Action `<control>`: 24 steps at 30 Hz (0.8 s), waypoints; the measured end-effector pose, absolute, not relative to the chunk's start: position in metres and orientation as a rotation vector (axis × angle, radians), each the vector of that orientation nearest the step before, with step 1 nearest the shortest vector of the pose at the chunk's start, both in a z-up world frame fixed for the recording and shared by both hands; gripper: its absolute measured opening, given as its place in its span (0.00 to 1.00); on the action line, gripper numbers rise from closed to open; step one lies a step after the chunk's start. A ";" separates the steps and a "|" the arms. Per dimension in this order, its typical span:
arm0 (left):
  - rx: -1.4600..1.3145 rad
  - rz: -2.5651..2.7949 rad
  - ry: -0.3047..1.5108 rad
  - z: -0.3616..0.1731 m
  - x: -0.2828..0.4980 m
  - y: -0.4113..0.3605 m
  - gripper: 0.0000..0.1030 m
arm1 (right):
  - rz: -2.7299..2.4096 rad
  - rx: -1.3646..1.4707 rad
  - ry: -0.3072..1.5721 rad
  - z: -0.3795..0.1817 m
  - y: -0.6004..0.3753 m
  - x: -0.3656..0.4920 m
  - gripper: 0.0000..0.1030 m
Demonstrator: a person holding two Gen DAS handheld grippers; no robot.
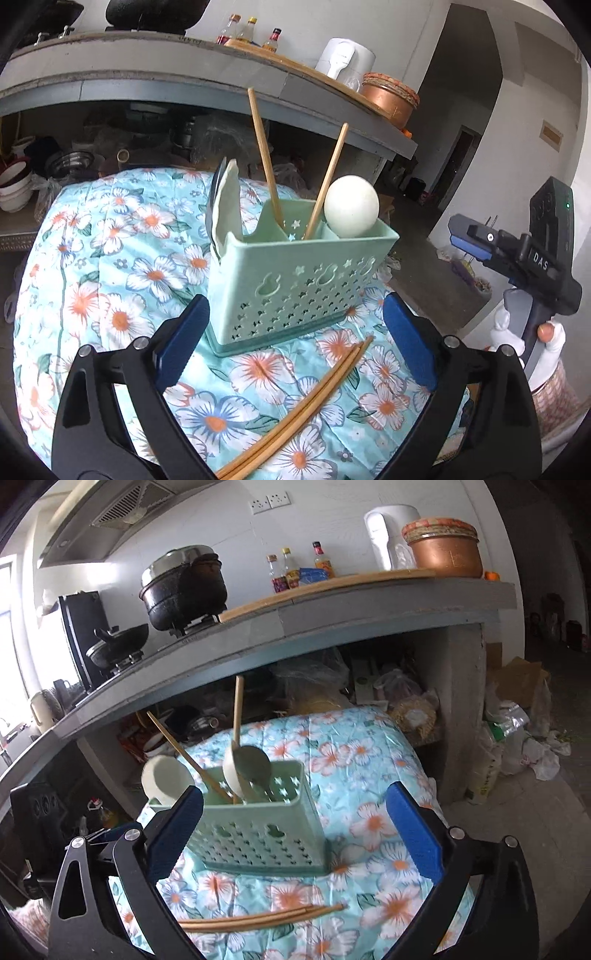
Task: Organize utensils
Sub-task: 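Move both tools back over the remaining bamboo chopsticks on the quilt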
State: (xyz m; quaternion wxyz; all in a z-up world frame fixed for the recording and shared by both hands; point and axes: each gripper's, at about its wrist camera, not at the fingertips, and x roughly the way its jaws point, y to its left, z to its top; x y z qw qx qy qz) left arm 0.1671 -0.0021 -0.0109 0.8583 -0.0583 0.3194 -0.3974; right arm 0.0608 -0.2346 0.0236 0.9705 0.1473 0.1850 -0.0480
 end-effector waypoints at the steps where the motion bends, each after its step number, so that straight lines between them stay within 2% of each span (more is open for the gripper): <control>1: -0.115 -0.825 0.691 -0.016 0.169 -0.004 0.91 | -0.111 0.300 0.394 0.016 -0.236 0.060 0.94; 10: -0.222 -0.748 0.988 -0.063 0.189 -0.009 0.91 | -0.246 0.276 0.571 -0.024 -0.238 0.068 0.94; 22: -0.219 -0.779 0.960 -0.065 0.188 -0.005 0.91 | -0.117 0.446 0.651 -0.054 -0.241 0.063 0.94; 24: -0.257 -0.784 0.997 -0.068 0.193 -0.004 0.91 | -0.066 0.503 0.666 -0.062 -0.239 0.062 0.89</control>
